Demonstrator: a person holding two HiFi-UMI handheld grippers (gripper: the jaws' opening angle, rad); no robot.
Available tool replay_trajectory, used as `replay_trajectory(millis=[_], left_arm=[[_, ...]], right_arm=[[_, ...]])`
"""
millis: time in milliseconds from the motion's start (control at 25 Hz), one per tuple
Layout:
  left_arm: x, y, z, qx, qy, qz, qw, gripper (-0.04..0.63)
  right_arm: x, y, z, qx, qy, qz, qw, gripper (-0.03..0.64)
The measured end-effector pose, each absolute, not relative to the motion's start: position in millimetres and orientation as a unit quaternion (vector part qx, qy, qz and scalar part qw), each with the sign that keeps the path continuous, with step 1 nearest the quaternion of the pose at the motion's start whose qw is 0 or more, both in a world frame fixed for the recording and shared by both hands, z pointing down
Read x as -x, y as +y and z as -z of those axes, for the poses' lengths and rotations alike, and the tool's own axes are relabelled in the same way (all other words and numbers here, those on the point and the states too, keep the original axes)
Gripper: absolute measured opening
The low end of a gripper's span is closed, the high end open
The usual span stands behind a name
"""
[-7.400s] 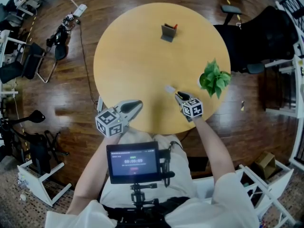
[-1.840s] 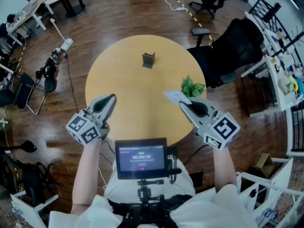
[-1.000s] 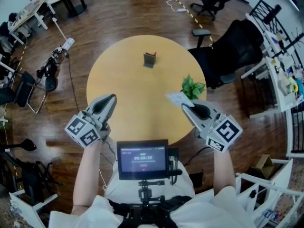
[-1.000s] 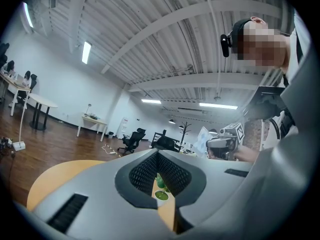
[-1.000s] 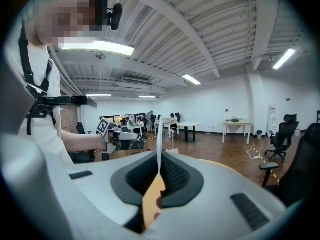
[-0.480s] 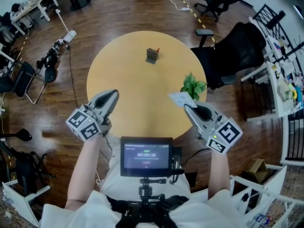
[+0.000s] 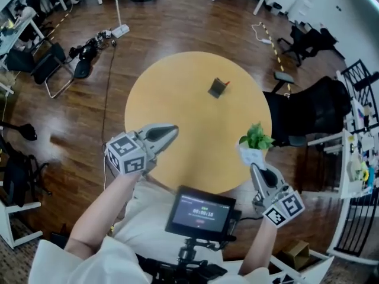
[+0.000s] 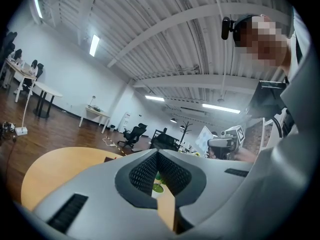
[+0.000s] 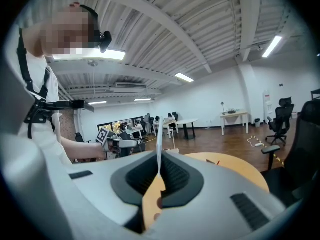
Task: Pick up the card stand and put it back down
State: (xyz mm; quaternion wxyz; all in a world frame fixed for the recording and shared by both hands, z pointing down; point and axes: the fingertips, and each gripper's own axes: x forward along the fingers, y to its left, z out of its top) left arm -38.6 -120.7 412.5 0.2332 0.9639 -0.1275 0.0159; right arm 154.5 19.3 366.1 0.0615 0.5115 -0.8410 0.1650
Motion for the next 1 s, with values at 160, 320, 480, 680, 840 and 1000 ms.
replay_trajectory(millis=[160, 320, 480, 680, 840, 1000], left_arm=[[38.4, -122.6, -419.6, -0.965, -0.131, -0.033, 0.226, 0.000], [33.1, -120.1, -428.7, -0.967, -0.127, -0.047, 0.214, 0.000], [33.4, -122.0, -429.4, -0.968, -0.127, -0.043, 0.211, 0.000], [31.6, -129.0, -435.6, -0.968, -0.128, -0.038, 0.211, 0.000], [30.6, -133.4, -443.3, -0.966, -0.133, -0.039, 0.216, 0.000], [23.7, -133.4, -457.7, -0.964, -0.135, -0.054, 0.221, 0.000]], right_arm=[[-152.0, 13.9, -380.0, -0.501, -0.845, -0.163, 0.093, 0.023], [-150.8, 6.9, -394.6, -0.493, -0.848, -0.156, 0.121, 0.024], [-149.2, -2.0, -416.2, -0.475, -0.853, -0.162, 0.141, 0.025], [-148.6, -18.1, -444.3, -0.458, -0.858, -0.173, 0.156, 0.025], [-148.3, -30.1, -463.9, -0.448, -0.856, -0.188, 0.175, 0.025], [-152.5, -36.8, -481.2, -0.444, -0.856, -0.195, 0.177, 0.025]])
